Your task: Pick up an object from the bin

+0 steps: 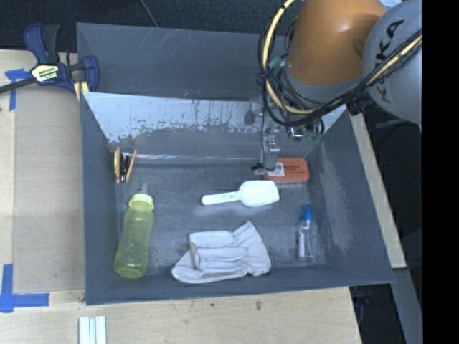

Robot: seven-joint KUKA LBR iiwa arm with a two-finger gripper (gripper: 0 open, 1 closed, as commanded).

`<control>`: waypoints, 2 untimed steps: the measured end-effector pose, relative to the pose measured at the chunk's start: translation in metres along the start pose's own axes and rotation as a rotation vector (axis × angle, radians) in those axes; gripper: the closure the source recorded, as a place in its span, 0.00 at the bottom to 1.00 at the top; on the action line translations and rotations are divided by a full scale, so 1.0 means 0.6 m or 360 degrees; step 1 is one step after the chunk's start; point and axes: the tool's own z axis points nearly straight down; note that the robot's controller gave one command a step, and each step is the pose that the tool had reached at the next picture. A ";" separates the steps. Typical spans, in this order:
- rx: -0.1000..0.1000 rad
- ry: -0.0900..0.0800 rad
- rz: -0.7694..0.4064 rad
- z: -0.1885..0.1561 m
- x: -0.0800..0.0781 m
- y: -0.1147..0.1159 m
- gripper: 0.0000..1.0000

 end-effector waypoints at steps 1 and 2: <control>0.0000 -0.0014 0.0001 -0.009 -0.002 0.000 0.00; -0.0002 -0.0028 -0.0130 0.035 0.039 -0.043 0.00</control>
Offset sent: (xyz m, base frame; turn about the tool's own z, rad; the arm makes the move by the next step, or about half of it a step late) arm -0.0599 -0.0712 -0.0627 -0.1676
